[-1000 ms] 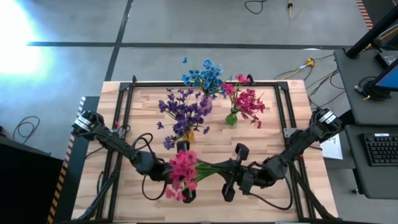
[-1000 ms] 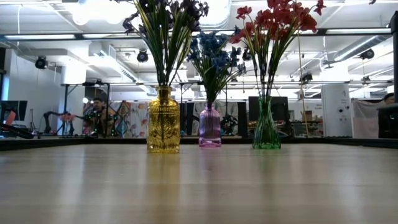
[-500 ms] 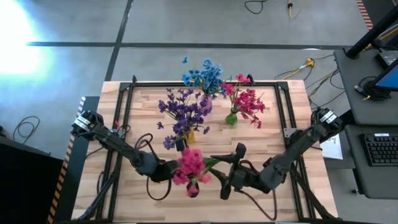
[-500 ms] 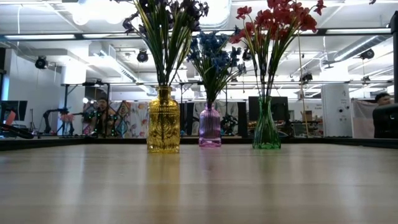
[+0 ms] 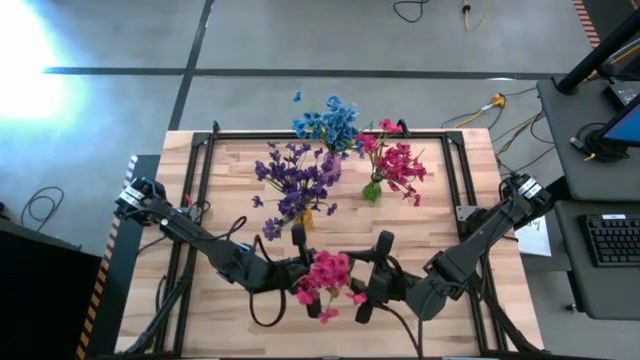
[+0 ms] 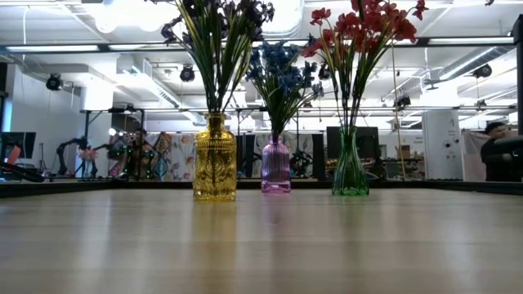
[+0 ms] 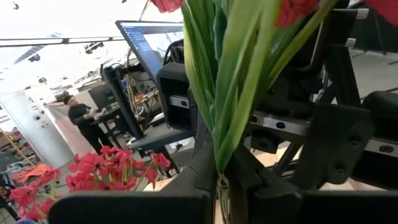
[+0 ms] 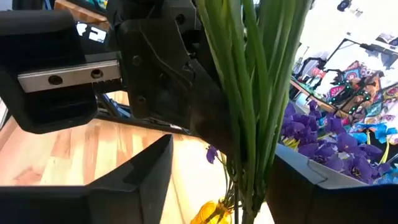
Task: Sort flowers into vase by color
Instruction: Put the pink flowers into the green vase
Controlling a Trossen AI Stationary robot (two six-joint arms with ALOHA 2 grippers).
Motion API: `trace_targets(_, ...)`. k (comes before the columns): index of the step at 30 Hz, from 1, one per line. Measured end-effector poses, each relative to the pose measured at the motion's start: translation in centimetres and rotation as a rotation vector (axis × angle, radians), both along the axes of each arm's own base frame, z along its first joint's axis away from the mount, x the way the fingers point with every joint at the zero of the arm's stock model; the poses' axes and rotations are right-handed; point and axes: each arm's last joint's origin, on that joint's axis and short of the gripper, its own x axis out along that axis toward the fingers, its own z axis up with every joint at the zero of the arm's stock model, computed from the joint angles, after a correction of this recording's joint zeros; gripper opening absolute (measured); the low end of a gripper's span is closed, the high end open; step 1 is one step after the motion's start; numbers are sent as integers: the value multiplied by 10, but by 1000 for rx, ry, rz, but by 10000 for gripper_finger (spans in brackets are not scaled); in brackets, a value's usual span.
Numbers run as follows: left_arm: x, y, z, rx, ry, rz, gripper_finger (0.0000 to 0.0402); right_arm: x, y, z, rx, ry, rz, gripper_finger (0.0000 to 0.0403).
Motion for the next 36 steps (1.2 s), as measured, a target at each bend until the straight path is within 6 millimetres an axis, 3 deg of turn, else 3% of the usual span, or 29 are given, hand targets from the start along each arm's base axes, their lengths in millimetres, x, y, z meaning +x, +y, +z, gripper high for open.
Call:
trace_targets(10, 0, -1, 0, -31, -5, -16, 25, 0, -1, 0, -3, 1, -8, 25)
trace_targets(17, -6, 3, 7, -38, -7, -15, 98, -3, -5, 3, -7, 18, -7, 28)
trace_targets(22, -15, 9, 15, -29, 36, -9, 142, -21, -32, 18, 34, 54, -48, 28)
trace_targets(27, -26, 15, 22, -20, 82, -9, 158, -50, -63, 28, 94, 0, -81, 28)
trace_targets(31, -39, 24, 33, -5, 106, -7, 159, -66, -82, 19, 115, -119, -87, 28)
trace_targets(36, -53, 35, 43, 17, 142, -91, 159, -76, -100, -12, 57, -283, -116, 28)
